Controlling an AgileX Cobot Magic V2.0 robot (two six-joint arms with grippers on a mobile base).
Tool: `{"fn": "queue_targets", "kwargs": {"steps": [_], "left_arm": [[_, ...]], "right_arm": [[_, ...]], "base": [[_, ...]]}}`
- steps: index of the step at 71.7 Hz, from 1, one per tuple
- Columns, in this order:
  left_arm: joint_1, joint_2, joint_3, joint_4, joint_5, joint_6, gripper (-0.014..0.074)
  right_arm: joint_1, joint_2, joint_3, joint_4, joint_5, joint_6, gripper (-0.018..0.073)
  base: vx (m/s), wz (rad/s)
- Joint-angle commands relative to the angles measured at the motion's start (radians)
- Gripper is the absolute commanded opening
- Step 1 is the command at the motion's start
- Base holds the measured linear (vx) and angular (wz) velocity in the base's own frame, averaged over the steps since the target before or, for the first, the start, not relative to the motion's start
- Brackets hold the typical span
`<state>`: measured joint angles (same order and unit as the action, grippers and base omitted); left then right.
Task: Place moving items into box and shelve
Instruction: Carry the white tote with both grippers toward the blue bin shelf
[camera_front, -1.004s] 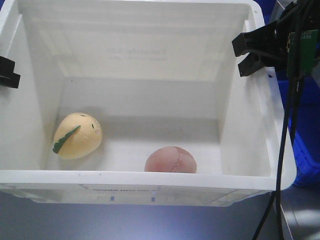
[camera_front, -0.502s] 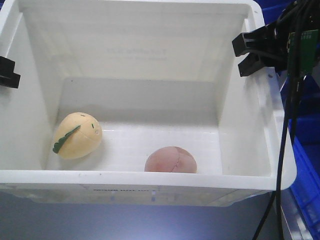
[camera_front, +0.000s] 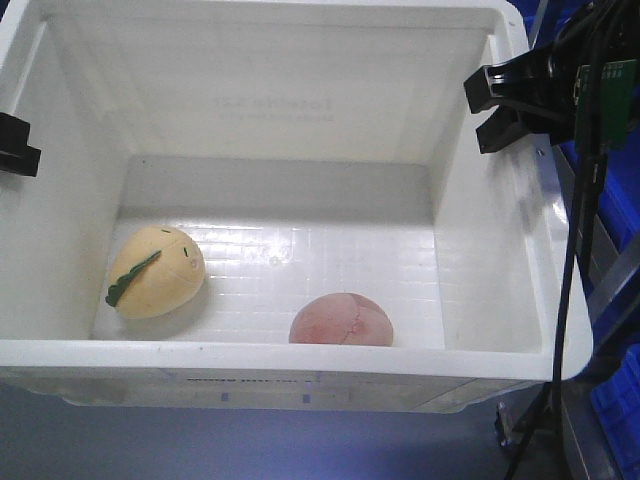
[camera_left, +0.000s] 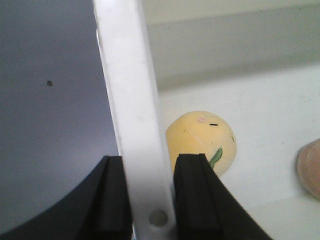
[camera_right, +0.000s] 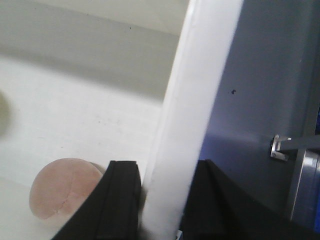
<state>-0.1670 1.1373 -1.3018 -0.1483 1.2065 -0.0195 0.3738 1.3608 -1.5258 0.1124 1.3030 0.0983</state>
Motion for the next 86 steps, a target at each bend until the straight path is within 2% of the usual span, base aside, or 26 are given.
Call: {"fn": "queue_targets", "kwargs": {"steps": [1, 86], "left_arm": [[0.001, -0.030, -0.044, -0.049, -0.114, 0.013, -0.0017], [0.001, -0.030, -0.044, -0.049, -0.114, 0.013, -0.0017]], "right_arm": [[0.001, -0.039, -0.047, 0.035, -0.032, -0.024, -0.0012], [0.001, -0.039, -0.047, 0.035, -0.030, -0.024, -0.0012]], "base": [[0.48, 0.04], [0.45, 0.04]]}}
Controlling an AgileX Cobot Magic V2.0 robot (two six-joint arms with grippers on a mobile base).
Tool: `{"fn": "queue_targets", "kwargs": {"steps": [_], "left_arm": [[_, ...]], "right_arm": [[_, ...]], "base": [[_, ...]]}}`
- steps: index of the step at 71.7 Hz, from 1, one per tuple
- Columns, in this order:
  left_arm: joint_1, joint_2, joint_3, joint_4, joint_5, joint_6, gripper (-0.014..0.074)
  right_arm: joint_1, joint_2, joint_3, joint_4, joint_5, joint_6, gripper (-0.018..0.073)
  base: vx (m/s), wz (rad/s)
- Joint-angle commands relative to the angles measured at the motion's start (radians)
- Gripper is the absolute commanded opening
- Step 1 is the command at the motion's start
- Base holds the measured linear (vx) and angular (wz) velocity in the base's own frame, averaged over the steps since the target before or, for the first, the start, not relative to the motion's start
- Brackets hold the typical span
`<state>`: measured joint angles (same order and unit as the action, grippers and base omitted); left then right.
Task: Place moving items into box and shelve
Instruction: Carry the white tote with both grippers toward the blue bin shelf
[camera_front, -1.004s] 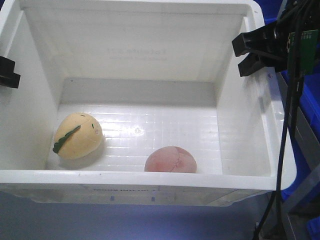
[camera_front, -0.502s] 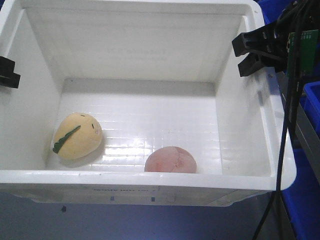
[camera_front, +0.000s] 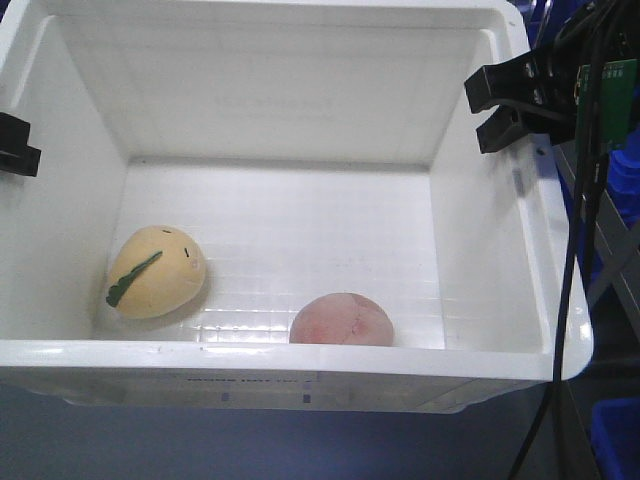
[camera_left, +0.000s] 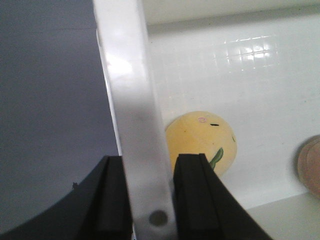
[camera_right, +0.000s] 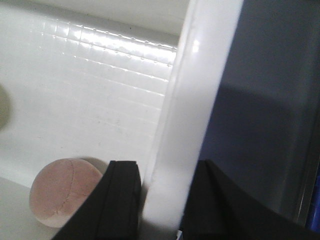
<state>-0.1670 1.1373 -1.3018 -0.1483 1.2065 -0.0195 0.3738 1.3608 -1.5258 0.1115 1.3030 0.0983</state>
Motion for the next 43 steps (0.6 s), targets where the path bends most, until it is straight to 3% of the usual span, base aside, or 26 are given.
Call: {"fn": "queue_targets", "kwargs": {"steps": [1, 43], "left_arm": [[0.001, -0.030, -0.044, -0.049, -0.114, 0.013, -0.0017], [0.001, -0.030, -0.044, -0.049, -0.114, 0.013, -0.0017]], "right_arm": [[0.001, -0.039, -0.047, 0.036, -0.030, -0.024, -0.0012], [0.001, -0.039, -0.047, 0.036, -0.030, -0.024, -0.0012]], "base": [[0.42, 0.12], [0.42, 0.24]]}}
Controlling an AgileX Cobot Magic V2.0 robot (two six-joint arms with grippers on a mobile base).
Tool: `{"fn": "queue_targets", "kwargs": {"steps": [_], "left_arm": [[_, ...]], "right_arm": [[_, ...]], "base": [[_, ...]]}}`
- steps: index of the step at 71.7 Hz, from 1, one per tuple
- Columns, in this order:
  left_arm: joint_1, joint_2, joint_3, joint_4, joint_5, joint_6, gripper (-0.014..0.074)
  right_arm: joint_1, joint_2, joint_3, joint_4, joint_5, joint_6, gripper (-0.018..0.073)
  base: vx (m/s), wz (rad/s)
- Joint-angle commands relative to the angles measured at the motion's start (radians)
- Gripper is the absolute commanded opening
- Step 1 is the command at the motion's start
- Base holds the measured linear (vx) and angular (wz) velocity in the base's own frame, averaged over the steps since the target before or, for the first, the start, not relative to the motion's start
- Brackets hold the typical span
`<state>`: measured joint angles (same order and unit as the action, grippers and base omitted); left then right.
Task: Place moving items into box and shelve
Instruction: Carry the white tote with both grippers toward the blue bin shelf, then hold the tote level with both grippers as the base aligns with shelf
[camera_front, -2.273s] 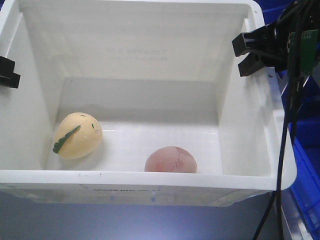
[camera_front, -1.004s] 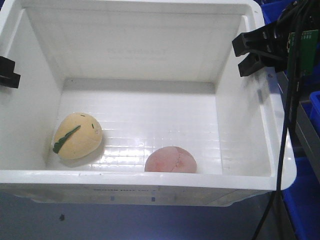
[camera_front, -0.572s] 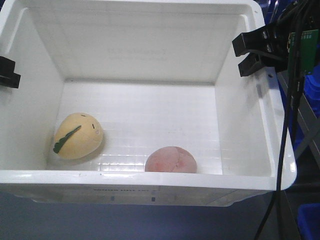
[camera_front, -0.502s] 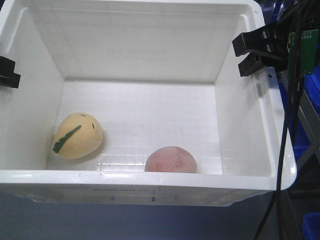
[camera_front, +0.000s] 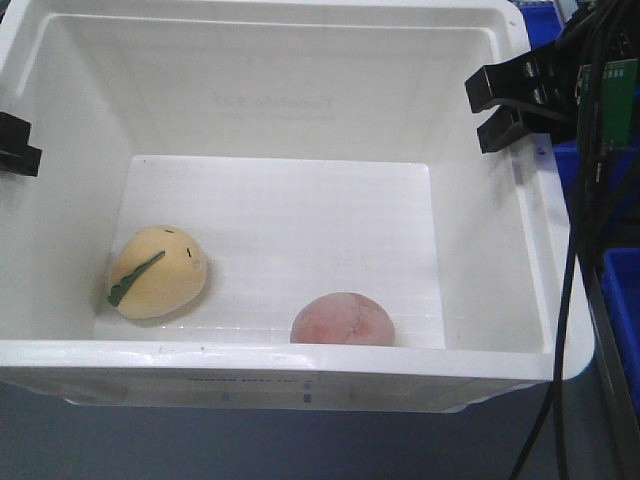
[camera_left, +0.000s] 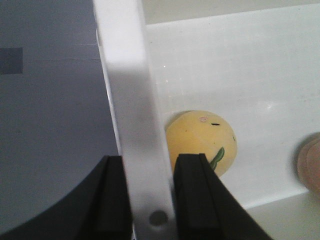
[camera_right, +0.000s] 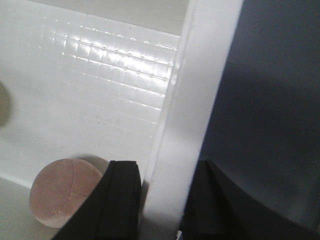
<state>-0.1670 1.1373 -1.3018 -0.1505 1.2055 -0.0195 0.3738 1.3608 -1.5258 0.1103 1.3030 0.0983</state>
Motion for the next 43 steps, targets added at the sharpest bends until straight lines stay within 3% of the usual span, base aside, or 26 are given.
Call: {"fn": "queue_targets", "kwargs": {"steps": [1, 43], "left_arm": [[0.001, -0.030, -0.044, -0.047, -0.114, 0.013, -0.0017], [0.001, -0.030, -0.044, -0.047, -0.114, 0.013, -0.0017]], "right_arm": [[0.001, -0.039, -0.047, 0.037, -0.030, -0.024, -0.0012], [0.001, -0.039, -0.047, 0.034, -0.031, -0.024, -0.0012]], "base": [[0.42, 0.38], [0.36, 0.46]]}}
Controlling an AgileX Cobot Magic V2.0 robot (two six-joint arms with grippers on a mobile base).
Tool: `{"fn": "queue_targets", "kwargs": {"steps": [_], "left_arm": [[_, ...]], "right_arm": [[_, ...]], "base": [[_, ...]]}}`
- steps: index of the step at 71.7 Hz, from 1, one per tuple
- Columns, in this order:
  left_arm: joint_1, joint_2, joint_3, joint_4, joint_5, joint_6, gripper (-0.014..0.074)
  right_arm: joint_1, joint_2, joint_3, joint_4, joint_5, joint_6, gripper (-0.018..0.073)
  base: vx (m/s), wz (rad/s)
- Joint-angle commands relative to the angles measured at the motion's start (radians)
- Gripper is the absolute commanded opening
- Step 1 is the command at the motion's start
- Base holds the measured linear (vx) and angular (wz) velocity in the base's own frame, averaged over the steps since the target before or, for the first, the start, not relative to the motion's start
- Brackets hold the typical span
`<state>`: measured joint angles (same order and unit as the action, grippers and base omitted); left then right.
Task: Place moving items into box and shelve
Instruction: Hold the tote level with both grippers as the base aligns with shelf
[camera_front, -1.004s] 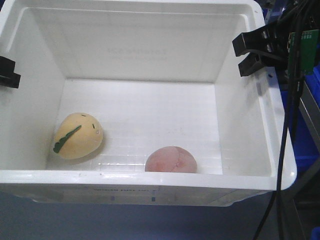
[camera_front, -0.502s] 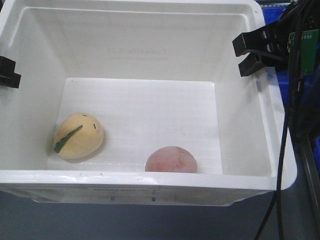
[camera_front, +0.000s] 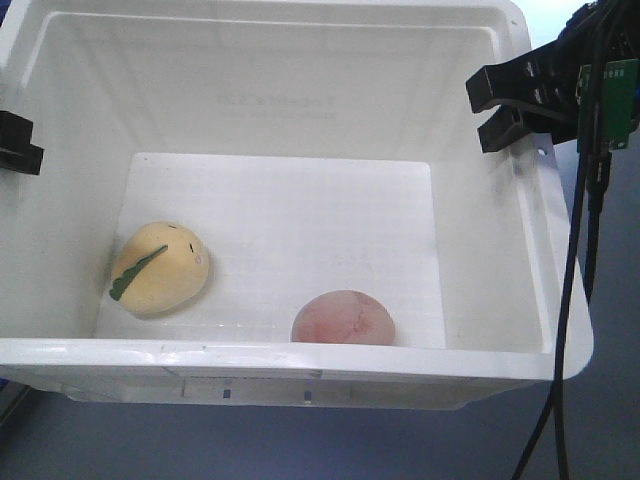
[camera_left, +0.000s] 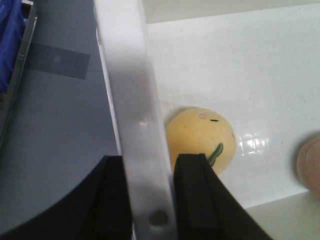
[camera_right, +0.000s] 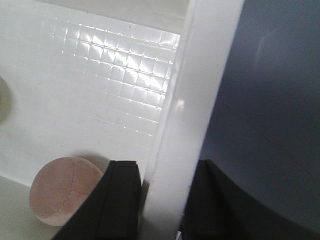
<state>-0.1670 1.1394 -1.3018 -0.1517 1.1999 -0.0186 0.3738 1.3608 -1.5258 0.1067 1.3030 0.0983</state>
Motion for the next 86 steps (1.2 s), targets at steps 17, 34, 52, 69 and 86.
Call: {"fn": "queue_targets", "kwargs": {"steps": [17, 34, 52, 69, 86], "left_arm": [[0.001, -0.032, -0.044, -0.045, -0.108, 0.012, -0.0017], [0.001, -0.032, -0.044, -0.045, -0.108, 0.012, -0.0017], [0.001, -0.032, -0.044, -0.045, -0.108, 0.012, -0.0017], [0.001, -0.032, -0.044, -0.045, -0.108, 0.012, -0.0017], [0.001, -0.032, -0.044, -0.045, -0.108, 0.012, -0.0017]], "right_arm": [[0.001, -0.039, -0.047, 0.037, -0.031, -0.024, -0.0012], [0.001, -0.039, -0.047, 0.037, -0.032, -0.024, -0.0012], [0.001, -0.039, -0.047, 0.037, -0.032, -0.024, -0.0012], [0.001, -0.039, -0.047, 0.037, -0.032, -0.024, -0.0012], [0.001, -0.039, -0.047, 0.037, -0.032, -0.024, -0.0012]], "base": [[0.22, 0.70], [0.12, 0.67], [0.00, 0.44], [-0.04, 0.31], [-0.06, 0.39]]}}
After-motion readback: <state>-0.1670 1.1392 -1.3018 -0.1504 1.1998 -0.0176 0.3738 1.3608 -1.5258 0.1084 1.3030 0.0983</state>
